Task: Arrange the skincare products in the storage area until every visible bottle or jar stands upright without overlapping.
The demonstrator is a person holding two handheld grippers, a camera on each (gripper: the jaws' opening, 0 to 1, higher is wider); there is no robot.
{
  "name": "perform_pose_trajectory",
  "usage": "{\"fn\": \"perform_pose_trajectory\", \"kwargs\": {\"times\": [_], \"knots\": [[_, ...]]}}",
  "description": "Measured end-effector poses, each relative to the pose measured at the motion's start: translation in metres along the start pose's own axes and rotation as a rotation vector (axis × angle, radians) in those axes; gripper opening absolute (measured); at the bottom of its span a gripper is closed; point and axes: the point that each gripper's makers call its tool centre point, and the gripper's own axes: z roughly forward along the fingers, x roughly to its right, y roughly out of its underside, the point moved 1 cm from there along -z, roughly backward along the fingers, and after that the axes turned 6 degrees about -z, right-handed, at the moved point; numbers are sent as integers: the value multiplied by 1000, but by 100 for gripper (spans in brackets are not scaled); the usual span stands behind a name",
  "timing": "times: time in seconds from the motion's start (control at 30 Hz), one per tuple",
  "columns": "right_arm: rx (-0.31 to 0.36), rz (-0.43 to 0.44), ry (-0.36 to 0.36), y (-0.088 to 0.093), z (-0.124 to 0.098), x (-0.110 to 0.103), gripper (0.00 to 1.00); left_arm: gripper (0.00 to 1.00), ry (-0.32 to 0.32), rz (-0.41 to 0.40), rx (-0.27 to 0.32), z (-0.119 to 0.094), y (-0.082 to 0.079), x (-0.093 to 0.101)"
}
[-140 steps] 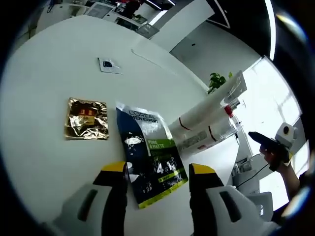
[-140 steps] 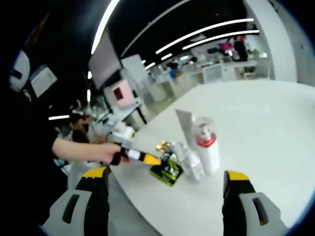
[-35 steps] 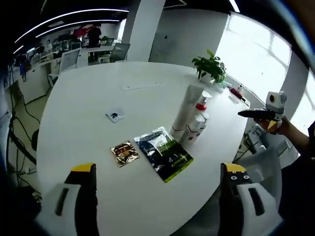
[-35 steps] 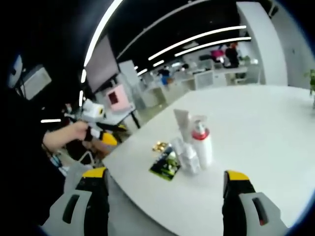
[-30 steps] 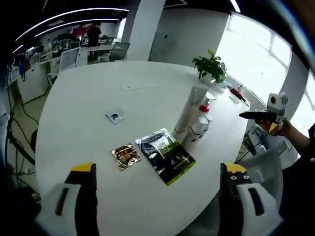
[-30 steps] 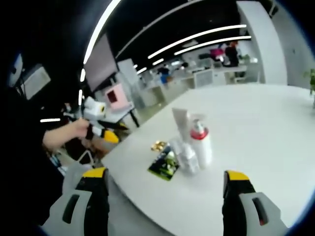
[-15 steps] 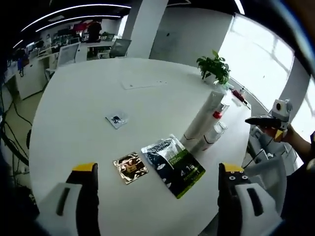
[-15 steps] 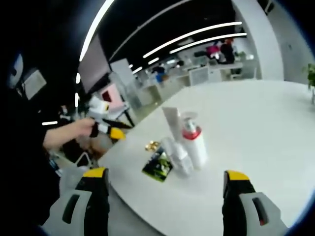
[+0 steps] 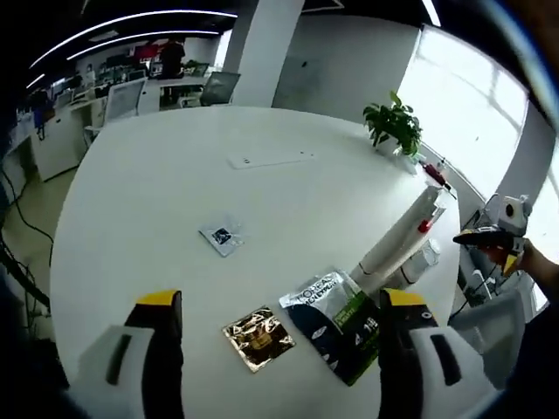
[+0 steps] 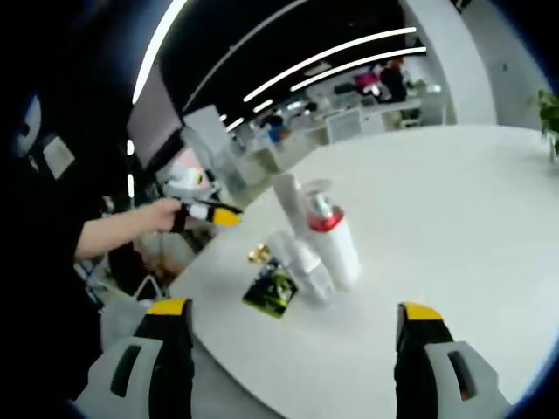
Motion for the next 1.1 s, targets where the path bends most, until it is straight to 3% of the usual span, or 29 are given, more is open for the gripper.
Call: {"fn": "perform_pose_trajectory", "kwargs": {"times": [0.17,0.6,1.1], "knots": [[-2,14,7,3,1,6,99,83,-4,7,14,17,-9,-10],[-6,55,44,8,4,25,99,78,-23,57,-46,59,-11,-33],[-38,72,36,16,14,27,99,72,-44,128,-108,99,-22,-58]]}}
